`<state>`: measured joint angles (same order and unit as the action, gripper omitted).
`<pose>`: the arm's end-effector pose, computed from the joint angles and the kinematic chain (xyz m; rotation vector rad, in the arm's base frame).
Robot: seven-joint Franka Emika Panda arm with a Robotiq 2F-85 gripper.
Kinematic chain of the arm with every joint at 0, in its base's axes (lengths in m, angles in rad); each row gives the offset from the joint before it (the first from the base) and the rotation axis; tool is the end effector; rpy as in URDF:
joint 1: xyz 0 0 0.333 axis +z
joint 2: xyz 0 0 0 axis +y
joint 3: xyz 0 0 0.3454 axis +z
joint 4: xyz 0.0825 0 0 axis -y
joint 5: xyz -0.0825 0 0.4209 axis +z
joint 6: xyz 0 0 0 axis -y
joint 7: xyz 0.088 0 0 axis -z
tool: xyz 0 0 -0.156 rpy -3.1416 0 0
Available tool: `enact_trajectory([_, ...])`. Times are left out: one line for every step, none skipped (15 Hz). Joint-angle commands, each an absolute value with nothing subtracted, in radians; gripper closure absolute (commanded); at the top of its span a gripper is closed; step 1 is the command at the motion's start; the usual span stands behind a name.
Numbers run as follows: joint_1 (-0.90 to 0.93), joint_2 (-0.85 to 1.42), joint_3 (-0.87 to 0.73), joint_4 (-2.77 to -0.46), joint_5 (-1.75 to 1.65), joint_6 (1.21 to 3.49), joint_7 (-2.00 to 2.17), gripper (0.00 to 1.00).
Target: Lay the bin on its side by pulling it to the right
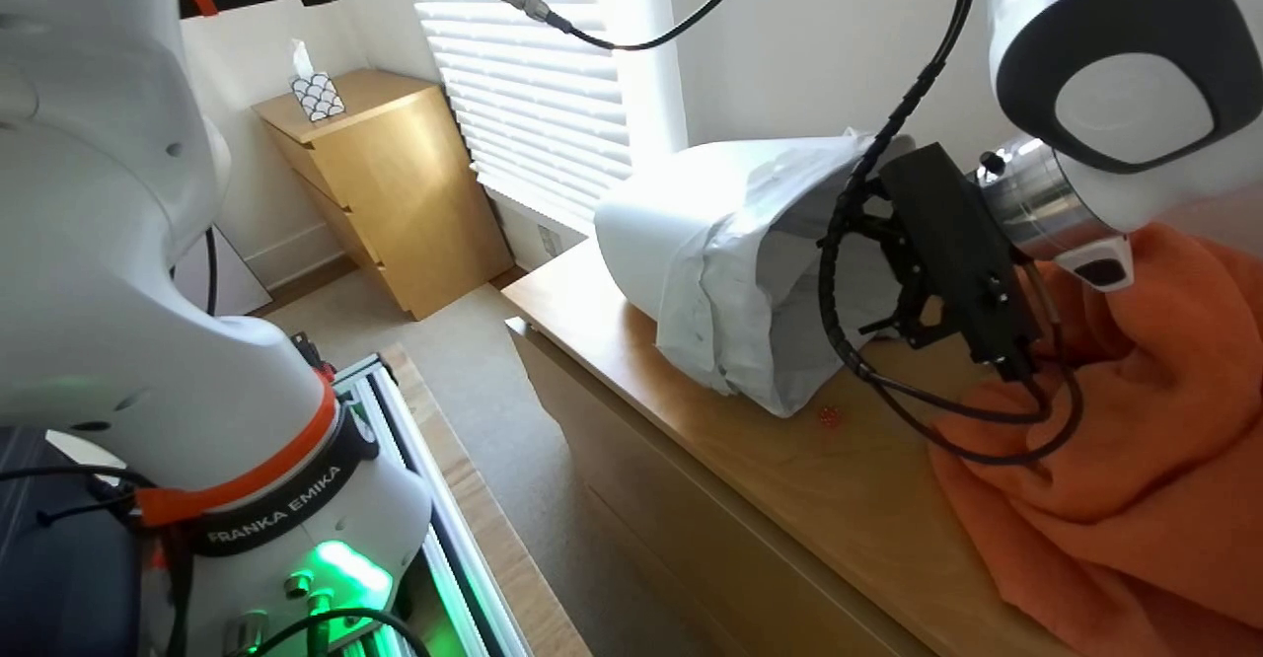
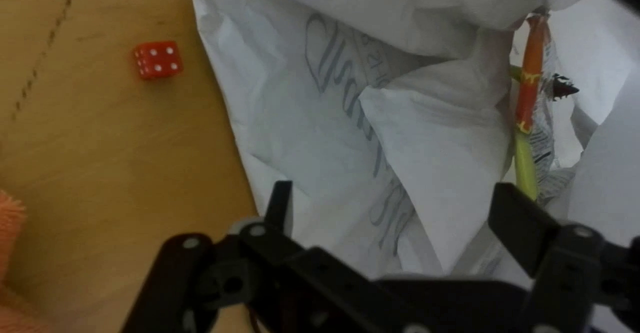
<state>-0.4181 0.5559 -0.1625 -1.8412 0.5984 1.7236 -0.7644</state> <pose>0.5343 -0.2555 0.1663 -2.3779 0.1429 0.2737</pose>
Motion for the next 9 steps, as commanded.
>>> enact_trajectory([-0.433, 0.492, -0.174, -1.887, 0.556, 1.731, -0.762, 0.00])
enact_trajectory([-0.435, 0.477, -0.177, -1.893, 0.550, 1.732, -0.765, 0.00])
enact_trajectory([-0.436, 0.465, -0.180, -1.897, 0.544, 1.732, -0.766, 0.00])
enact_trajectory([-0.435, 0.448, -0.182, -1.905, 0.539, 1.737, -0.764, 0.00])
enact_trajectory([-0.432, 0.431, -0.184, -1.914, 0.533, 1.742, -0.762, 0.00])
enact_trajectory([-0.429, 0.413, -0.186, -1.925, 0.528, 1.746, -0.759, 0.00])
enact_trajectory([-0.424, 0.388, -0.188, -1.946, 0.531, 1.761, -0.754, 0.00])
enact_trajectory([-0.418, 0.363, -0.190, -1.964, 0.529, 1.774, -0.748, 0.00])
enact_trajectory([-0.412, 0.336, -0.192, -1.986, 0.527, 1.790, -0.750, 0.00])
